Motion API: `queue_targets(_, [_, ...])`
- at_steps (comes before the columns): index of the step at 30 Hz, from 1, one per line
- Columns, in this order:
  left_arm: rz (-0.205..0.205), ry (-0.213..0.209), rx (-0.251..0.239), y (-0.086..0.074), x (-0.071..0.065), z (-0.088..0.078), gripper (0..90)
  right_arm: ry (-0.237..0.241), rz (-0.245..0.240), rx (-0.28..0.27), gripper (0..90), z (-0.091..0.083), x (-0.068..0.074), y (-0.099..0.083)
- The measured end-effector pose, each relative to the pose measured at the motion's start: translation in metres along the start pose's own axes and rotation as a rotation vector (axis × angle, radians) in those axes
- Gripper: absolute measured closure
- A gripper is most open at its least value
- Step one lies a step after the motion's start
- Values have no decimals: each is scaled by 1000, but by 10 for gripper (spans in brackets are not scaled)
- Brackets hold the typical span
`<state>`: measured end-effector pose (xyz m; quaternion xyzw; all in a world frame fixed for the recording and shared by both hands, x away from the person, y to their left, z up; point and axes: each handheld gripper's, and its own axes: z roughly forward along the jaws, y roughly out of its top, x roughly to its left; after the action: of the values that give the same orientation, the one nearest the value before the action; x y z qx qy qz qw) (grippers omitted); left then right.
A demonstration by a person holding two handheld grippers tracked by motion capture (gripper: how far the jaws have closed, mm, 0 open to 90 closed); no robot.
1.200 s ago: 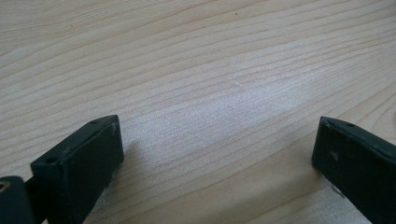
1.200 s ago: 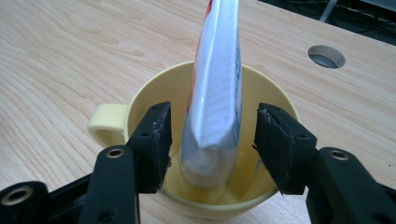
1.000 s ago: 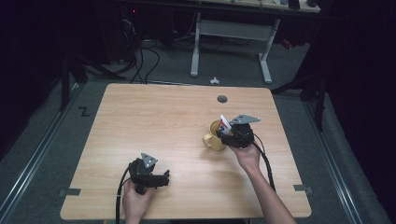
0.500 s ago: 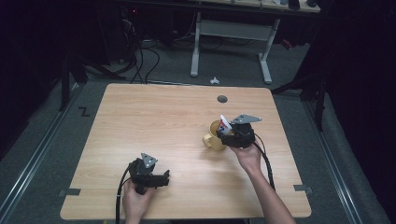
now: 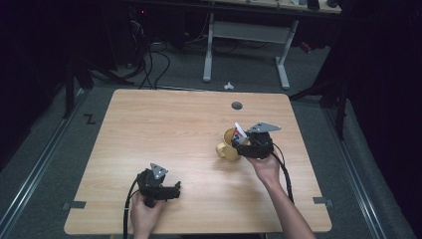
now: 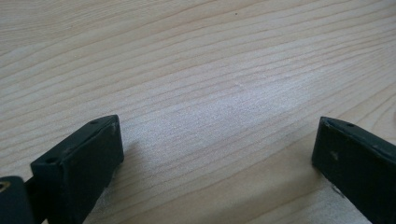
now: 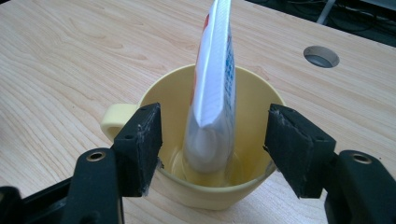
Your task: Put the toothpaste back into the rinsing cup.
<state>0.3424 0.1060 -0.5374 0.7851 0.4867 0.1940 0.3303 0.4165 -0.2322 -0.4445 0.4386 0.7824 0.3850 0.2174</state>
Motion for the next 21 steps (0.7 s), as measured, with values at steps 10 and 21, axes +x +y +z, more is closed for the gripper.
queue_targets(10, [0,0,0,0,0,0,22,-6,3,-7,365,-5,0,-2])
queue_targets(21, [0,0,0,0,0,0,22,-23,-2,-9,357,-11,-1,-5])
